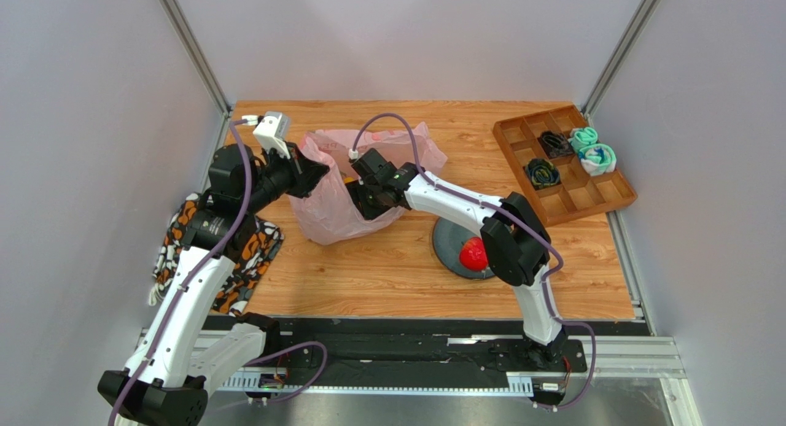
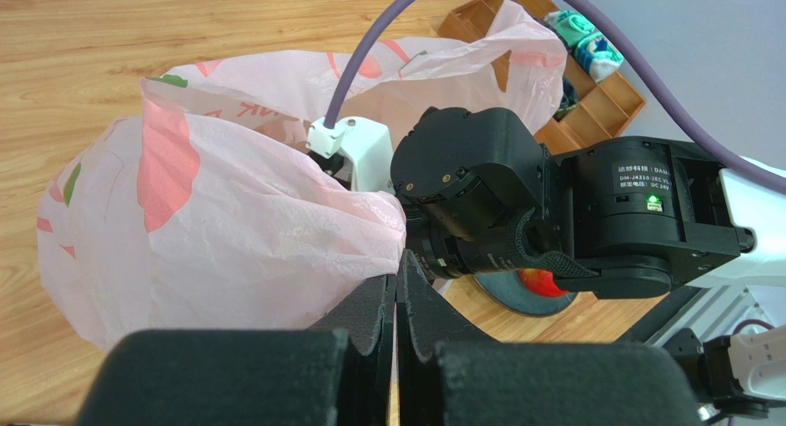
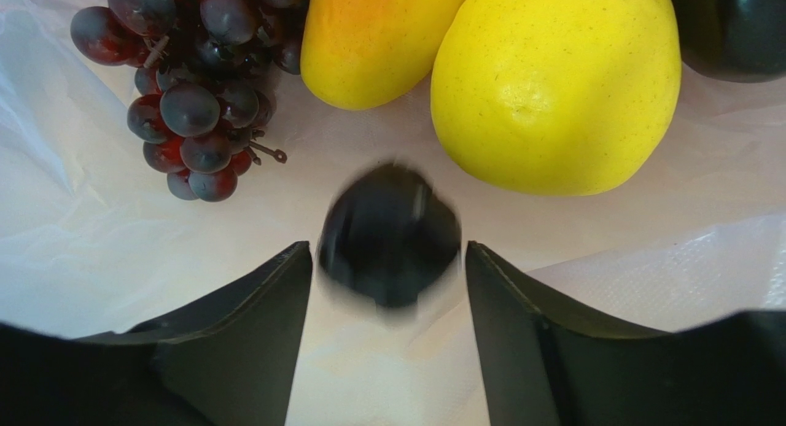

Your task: Place the fruits into the plastic bag

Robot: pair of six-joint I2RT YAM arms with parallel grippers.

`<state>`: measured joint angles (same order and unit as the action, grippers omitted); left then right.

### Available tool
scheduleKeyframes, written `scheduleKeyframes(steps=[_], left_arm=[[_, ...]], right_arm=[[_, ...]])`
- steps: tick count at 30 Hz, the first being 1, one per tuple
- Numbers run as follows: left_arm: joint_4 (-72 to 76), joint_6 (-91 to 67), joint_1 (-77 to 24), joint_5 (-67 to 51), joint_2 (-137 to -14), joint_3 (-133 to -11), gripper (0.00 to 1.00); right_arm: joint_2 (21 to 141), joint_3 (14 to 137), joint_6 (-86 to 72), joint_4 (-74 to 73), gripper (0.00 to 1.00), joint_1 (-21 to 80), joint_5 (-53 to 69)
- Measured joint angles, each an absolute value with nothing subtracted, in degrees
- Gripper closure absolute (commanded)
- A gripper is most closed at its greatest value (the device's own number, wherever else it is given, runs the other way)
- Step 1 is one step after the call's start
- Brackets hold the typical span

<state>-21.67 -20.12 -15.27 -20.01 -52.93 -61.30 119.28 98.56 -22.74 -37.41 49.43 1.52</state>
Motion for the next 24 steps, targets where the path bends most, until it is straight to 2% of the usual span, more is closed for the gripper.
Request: scheduleKeyframes(steps=[6,19,24], left_arm=[[-21.7,-20.1,-15.3,-20.0,-52.9,-61.3,1.0],[-21.6,-20.1,-15.3,-20.0,-52.9,-61.3,1.0],[-21.6,-20.1,-15.3,-20.0,-52.9,-61.3,1.0]], right_arm=[[119.3,98.6,-22.6,-37.5,0.28,49.5,1.5],[118.7,98.0,-22.7,-36.4,0.31,49.5,1.7],[113.6,95.9,-22.6,-34.6,0.31,49.4,3.6]])
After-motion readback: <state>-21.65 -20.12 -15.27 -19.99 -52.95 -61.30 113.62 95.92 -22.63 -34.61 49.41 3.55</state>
